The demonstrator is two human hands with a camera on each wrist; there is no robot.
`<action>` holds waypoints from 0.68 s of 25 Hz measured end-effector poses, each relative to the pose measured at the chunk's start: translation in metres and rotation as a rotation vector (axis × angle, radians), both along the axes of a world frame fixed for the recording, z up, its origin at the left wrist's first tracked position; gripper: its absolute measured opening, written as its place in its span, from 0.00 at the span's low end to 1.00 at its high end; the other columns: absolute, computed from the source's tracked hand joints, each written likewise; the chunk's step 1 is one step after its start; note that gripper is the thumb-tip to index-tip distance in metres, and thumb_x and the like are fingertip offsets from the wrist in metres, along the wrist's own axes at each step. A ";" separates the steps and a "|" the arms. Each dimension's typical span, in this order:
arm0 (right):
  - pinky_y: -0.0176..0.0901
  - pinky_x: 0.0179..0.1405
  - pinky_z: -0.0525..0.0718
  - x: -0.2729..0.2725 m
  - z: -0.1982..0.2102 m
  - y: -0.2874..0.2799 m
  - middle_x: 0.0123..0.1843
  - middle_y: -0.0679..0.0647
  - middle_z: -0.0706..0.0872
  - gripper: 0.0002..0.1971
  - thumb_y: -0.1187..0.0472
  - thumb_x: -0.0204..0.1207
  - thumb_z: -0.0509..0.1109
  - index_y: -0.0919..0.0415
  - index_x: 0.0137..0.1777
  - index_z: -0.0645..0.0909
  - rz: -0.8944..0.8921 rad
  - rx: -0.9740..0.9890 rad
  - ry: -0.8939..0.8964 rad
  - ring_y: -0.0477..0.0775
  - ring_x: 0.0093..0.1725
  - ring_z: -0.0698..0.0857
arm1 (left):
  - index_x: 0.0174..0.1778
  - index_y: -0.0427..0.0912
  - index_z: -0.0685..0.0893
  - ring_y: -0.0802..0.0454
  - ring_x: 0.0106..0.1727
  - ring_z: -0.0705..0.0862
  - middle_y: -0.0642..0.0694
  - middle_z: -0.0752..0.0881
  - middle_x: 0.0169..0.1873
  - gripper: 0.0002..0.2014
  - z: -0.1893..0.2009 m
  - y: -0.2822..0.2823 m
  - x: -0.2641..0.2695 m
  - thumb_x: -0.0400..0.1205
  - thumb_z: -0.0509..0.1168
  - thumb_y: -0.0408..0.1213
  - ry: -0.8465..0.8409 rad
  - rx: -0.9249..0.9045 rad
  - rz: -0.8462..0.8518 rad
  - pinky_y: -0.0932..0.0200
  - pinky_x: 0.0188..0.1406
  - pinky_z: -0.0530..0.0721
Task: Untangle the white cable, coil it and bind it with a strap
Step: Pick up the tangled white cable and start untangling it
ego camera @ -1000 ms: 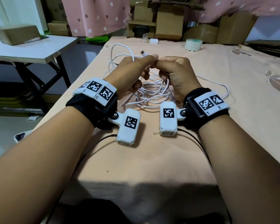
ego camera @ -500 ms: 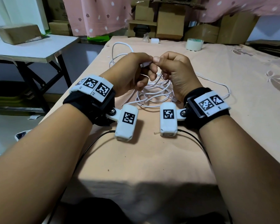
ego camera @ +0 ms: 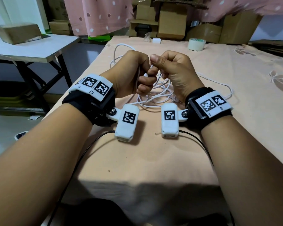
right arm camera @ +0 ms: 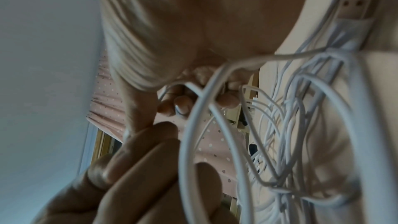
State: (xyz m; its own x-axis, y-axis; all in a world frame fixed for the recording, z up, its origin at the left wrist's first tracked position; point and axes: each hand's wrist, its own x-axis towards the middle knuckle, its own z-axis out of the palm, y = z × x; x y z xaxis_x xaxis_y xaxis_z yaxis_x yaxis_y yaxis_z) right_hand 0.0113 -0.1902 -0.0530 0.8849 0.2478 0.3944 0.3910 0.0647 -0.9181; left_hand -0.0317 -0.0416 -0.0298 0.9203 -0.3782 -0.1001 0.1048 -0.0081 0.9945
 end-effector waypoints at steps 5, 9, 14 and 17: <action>0.40 0.29 0.70 0.012 -0.002 -0.003 0.27 0.55 0.80 0.10 0.56 0.84 0.69 0.61 0.44 0.83 -0.006 0.078 0.031 0.51 0.28 0.72 | 0.29 0.43 0.67 0.52 0.23 0.51 0.51 0.56 0.20 0.13 -0.003 0.001 0.004 0.78 0.46 0.30 -0.231 -0.133 0.335 0.63 0.22 0.52; 0.38 0.31 0.74 0.018 -0.005 -0.007 0.44 0.56 0.87 0.12 0.66 0.83 0.63 0.58 0.59 0.86 -0.033 0.126 0.046 0.49 0.38 0.79 | 0.29 0.44 0.71 0.52 0.23 0.49 0.51 0.53 0.20 0.13 0.003 0.012 0.005 0.78 0.48 0.32 -0.167 -0.160 0.314 0.62 0.22 0.49; 0.41 0.51 0.79 0.013 -0.003 -0.010 0.55 0.48 0.90 0.35 0.77 0.64 0.65 0.53 0.72 0.83 0.156 -0.037 0.010 0.45 0.53 0.82 | 0.22 0.42 0.75 0.55 0.20 0.46 0.52 0.52 0.19 0.14 0.001 -0.004 -0.007 0.74 0.60 0.39 0.099 0.098 -0.248 0.66 0.22 0.43; 0.39 0.46 0.81 -0.003 -0.007 -0.004 0.34 0.49 0.85 0.40 0.84 0.69 0.67 0.64 0.82 0.65 0.665 -0.063 0.094 0.44 0.36 0.83 | 0.19 0.45 0.70 0.57 0.19 0.47 0.52 0.52 0.19 0.18 0.003 -0.004 -0.009 0.76 0.63 0.40 0.205 0.112 -0.372 0.70 0.19 0.46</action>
